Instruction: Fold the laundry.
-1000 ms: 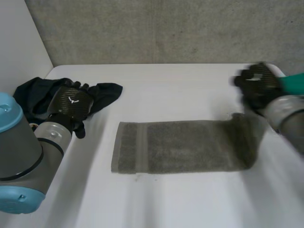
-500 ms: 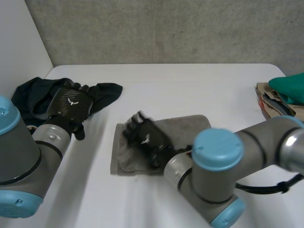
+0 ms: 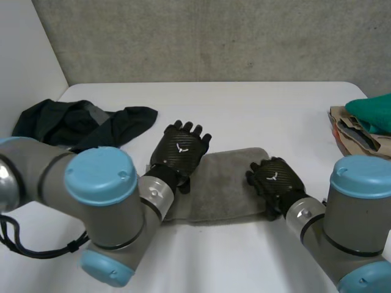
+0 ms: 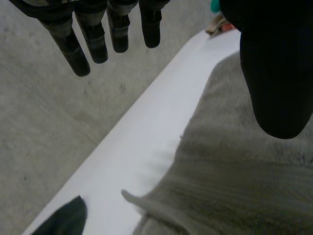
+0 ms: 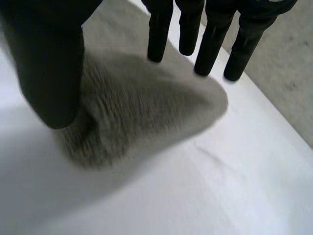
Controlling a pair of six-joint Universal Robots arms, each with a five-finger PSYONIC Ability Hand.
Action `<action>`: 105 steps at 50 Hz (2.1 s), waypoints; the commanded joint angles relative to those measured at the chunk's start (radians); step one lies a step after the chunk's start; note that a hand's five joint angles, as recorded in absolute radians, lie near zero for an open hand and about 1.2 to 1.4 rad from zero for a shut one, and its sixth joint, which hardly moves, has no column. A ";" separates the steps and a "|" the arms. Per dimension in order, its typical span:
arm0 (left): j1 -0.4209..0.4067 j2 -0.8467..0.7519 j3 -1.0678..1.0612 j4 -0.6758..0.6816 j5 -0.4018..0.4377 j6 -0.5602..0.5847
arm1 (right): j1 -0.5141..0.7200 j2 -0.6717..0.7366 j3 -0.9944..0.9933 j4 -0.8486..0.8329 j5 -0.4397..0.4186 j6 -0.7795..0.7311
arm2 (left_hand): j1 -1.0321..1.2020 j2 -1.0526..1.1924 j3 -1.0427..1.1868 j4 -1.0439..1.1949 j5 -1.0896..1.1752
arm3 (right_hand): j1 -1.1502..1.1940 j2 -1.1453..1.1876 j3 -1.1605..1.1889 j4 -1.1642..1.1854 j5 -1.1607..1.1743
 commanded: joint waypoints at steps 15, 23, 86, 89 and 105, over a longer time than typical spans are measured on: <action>0.146 0.190 -0.155 -0.003 -0.066 0.001 | 0.145 -0.060 -0.111 -0.106 0.014 -0.293 | 0.011 0.011 0.007 0.010 -0.010 | 0.892 1.111 0.894 0.904 0.897; 0.198 0.245 -0.195 -0.006 -0.092 -0.006 | 0.343 0.121 -0.180 -0.161 -0.208 -0.304 | 0.008 0.008 0.004 0.007 -0.013 | 0.892 1.111 0.894 0.904 0.897; -0.029 -0.041 0.075 -0.293 -0.270 -0.204 | 0.045 0.148 -0.412 0.310 -0.041 0.218 | 0.041 0.040 0.036 0.039 0.019 | -0.329 -0.111 -0.328 -0.318 -0.325; -0.021 0.045 0.108 -0.285 -0.207 -0.204 | 0.058 0.069 -0.331 0.227 -0.041 0.210 | 0.044 0.043 0.039 0.042 0.022 | -0.329 -0.111 -0.328 -0.318 -0.325; 0.109 0.199 0.205 -0.342 0.482 -0.223 | 0.228 -0.035 0.059 -0.126 -0.052 0.137 | 0.041 0.040 0.036 0.040 0.019 | -0.329 -0.111 -0.328 -0.318 -0.325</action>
